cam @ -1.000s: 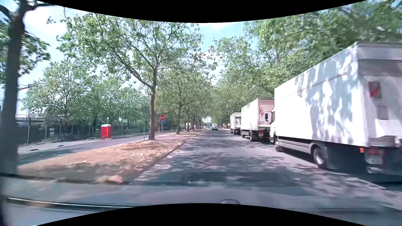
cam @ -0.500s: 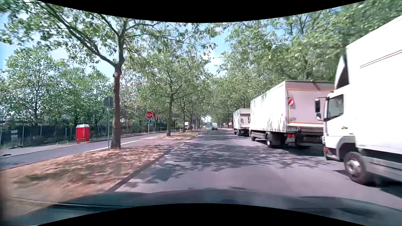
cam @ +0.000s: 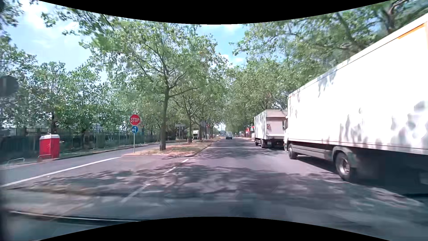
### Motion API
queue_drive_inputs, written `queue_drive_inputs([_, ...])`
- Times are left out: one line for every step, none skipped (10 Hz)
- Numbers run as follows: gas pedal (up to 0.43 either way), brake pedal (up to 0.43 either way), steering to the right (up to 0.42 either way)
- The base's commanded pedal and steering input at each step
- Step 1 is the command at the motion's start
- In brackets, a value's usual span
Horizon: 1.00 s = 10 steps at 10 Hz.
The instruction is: Follow the waypoints while adhering to traffic rules and regulations
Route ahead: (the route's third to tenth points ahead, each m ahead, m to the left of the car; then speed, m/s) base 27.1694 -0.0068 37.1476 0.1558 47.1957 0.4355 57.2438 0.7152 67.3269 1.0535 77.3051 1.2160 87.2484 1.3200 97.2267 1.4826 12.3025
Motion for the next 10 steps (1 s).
queue_drive_inputs([0.130,0.000,-0.008])
queue_drive_inputs([0.130,0.000,-0.008])
queue_drive_inputs([0.130,0.000,-0.008])
queue_drive_inputs([0.118,0.000,-0.008])
queue_drive_inputs([0.110,0.000,-0.008])
queue_drive_inputs([0.110,0.000,-0.008])
queue_drive_inputs([0.098,0.000,-0.008])
queue_drive_inputs([0.087,0.000,-0.007])
queue_drive_inputs([0.079,0.000,-0.007])
queue_drive_inputs([0.067,0.000,-0.007])
